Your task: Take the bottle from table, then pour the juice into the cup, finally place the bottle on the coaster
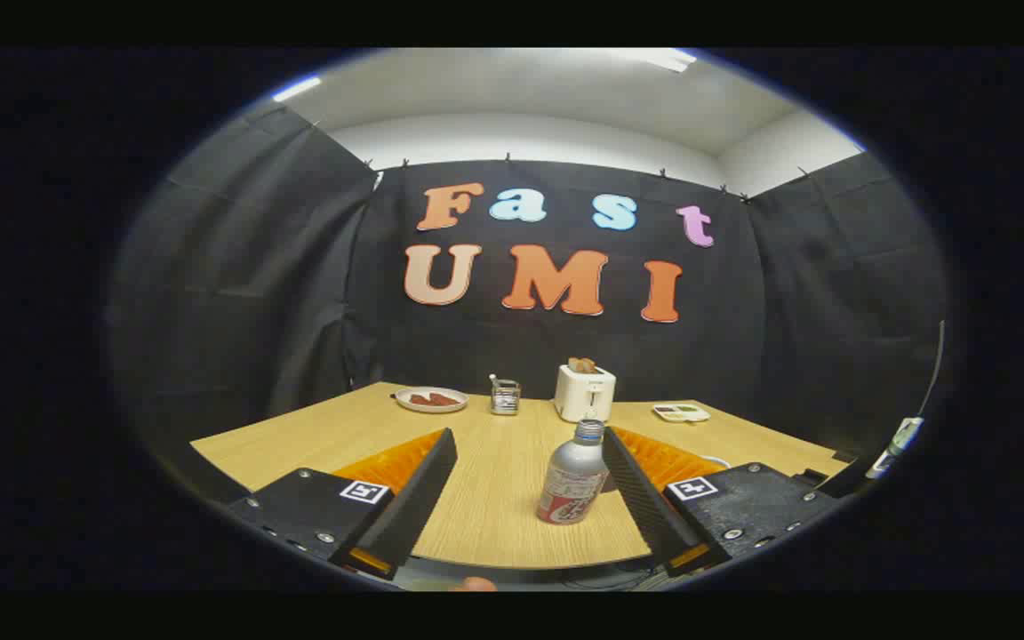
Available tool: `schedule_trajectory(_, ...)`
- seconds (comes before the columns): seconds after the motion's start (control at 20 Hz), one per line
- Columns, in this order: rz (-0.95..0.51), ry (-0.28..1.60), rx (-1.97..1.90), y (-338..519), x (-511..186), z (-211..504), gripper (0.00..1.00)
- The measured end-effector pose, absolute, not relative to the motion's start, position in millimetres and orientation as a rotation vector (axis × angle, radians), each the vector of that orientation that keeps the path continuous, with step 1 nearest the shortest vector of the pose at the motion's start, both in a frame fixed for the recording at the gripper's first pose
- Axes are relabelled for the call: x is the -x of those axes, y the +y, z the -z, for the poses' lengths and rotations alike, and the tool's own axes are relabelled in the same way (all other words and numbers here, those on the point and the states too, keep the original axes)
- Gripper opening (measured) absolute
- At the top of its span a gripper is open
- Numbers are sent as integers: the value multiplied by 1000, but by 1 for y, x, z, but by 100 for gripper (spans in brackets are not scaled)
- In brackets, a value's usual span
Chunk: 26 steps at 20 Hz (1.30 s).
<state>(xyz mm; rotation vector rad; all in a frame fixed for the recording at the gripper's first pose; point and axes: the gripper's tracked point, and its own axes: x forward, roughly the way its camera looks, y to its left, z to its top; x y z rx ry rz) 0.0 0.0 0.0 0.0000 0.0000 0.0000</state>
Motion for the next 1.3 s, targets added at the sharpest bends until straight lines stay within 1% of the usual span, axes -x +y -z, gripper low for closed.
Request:
schedule_trajectory(0.35, 60, 15, -3, -26, -15, 5, 97)
schedule_trajectory(0.9, 58, 36, -1, -26, -23, 12, 97)
schedule_trajectory(1.3, 91, 103, -10, -43, -35, 41, 97)
